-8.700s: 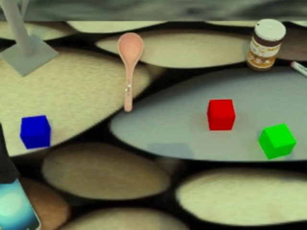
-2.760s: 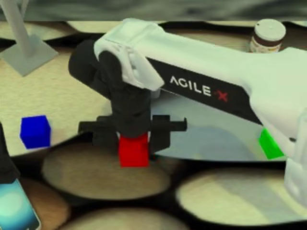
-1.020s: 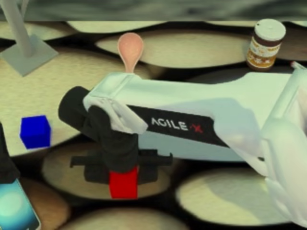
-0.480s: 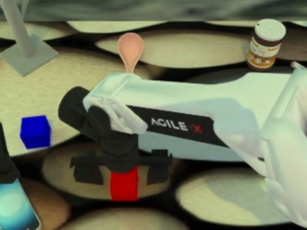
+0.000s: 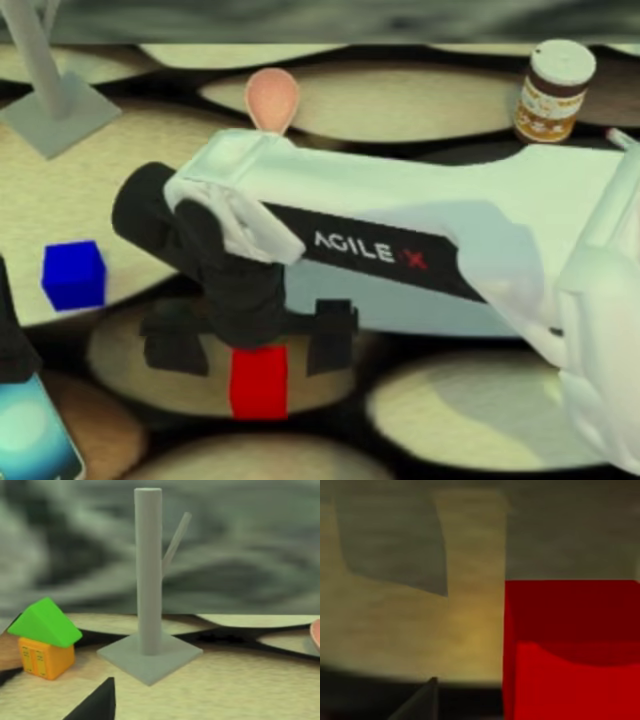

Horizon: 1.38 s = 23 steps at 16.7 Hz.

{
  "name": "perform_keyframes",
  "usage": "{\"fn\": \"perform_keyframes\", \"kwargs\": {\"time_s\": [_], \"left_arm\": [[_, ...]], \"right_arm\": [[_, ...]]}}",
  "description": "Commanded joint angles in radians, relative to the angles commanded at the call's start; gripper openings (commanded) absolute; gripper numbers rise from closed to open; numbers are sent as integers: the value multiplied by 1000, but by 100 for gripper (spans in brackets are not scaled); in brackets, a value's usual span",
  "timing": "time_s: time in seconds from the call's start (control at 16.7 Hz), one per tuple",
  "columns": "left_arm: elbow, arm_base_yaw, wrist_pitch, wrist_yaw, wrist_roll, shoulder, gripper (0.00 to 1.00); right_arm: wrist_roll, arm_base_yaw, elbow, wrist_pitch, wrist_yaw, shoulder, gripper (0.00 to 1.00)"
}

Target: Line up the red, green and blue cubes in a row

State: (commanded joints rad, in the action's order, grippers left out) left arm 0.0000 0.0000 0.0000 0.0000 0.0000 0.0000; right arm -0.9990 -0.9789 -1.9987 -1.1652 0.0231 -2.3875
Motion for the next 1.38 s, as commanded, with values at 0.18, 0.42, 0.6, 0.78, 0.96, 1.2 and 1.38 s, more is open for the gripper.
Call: {"fn": "perform_keyframes", "kwargs": {"time_s": [0.18, 0.42, 0.6, 0.78, 0.96, 1.2, 1.38], "left_arm": [[0, 0, 0, 0, 0, 0, 100], [0, 0, 0, 0, 0, 0, 100], [0, 0, 0, 0, 0, 0, 100], [0, 0, 0, 0, 0, 0, 100], [0, 0, 0, 0, 0, 0, 100], [0, 0, 0, 0, 0, 0, 100], [0, 0, 0, 0, 0, 0, 100]], "right_arm": [[0, -5, -93, -124, -1, 18, 100], [2, -8, -138, -172, -1, 31, 100], [4, -1, -134, -169, -1, 29, 100], [71, 50, -87, -149, -2, 59, 100], [218, 161, 17, -109, -5, 123, 100], [502, 359, 212, -41, -11, 234, 100], [740, 516, 370, 14, -15, 323, 100]]}}
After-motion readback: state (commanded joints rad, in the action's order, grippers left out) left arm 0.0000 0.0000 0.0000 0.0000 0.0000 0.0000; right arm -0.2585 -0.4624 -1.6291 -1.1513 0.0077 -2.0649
